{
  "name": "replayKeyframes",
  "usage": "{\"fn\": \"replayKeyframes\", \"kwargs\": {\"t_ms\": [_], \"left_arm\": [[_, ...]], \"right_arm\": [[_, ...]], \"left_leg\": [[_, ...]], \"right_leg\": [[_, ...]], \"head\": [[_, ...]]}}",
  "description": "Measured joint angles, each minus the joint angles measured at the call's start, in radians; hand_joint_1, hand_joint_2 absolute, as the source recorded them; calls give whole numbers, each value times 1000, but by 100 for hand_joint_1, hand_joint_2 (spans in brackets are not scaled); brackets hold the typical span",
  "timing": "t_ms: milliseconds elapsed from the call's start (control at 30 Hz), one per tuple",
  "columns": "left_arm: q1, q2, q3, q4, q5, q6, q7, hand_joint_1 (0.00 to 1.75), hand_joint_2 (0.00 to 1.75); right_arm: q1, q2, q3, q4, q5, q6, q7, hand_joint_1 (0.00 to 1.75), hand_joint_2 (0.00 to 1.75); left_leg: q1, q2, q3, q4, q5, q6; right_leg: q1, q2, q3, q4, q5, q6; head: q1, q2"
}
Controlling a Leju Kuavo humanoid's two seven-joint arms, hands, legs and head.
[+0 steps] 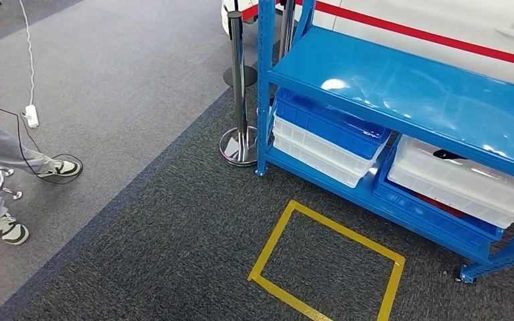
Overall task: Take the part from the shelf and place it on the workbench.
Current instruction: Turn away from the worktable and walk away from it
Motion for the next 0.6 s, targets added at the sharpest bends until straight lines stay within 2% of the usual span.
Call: {"fn": "replayKeyframes", "kwargs": {"t_ms": [67,100,133,200,233,267,300,367,433,467,533,600], "left_arm": [[2,6,-10,0,-4,6,3,0,0],[6,11,-15,0,-5,11,-2,0,0],[11,17,-21,0,-7,17,-14,0,0],[26,29,-39,0,-7,35,-56,0,0],[33,33,-50,0,-7,44,-82,0,0],[39,37,-61,0,-7,52,-106,0,0],[43,40,-71,0,-7,58,-127,0,0],[47,46,-90,0,-7,62,-157,0,0],[47,53,-113,1,-6,60,-175,0,0],[47,56,-123,1,-4,56,-180,0,0],[46,62,-135,3,11,40,-175,0,0],[44,65,-137,3,39,18,-137,0,0]], "right_arm": [[0,4,2,0,1,8,-10,0,0],[0,6,3,0,1,10,-13,0,0],[0,8,3,0,-1,9,-15,0,0],[1,9,1,0,-8,2,-10,0,0],[1,9,-1,0,-13,-4,-5,0,0],[2,8,-5,0,-19,-11,0,0,0],[3,8,-10,0,-24,-19,4,0,0],[3,7,-20,0,-32,-31,5,0,0],[2,4,-31,0,-38,-39,1,0,0],[2,2,-36,0,-41,-40,-3,0,0],[2,-1,-47,0,-48,-38,-11,0,0],[3,-1,-56,0,-50,-34,-14,0,0]], "left_leg": [[2,1,0,4,-6,-11],[4,-1,-8,25,-22,-17],[6,-5,-26,66,-49,-22],[10,-14,-88,200,-119,-29],[11,-16,-115,257,-139,-30],[11,-18,-129,285,-140,-30],[11,-19,-125,274,-120,-28],[11,-27,-70,149,-48,-18],[8,-41,-21,35,-6,-9],[6,-45,-13,15,-5,-6],[4,-43,-12,9,-3,0],[8,-34,-7,-1,5,14]], "right_leg": [[-1,4,-1,-2,2,-11],[-3,7,-1,-4,4,-16],[-5,9,-1,-6,6,-21],[-4,15,-4,-5,7,-26],[-3,18,-6,-4,7,-27],[-2,23,-6,-2,7,-27],[-2,27,-6,-1,6,-27],[-2,36,-5,1,6,-26],[0,44,-7,4,5,-19],[1,47,-9,4,6,-14],[0,52,-9,1,8,0],[-1,43,-17,22,-10,10]], "head": [[0,0],[-1,0],[-2,0],[-4,0],[-5,0],[-5,0],[-5,0],[-5,0],[-5,0],[-4,0],[-4,0],[-2,0]]}}
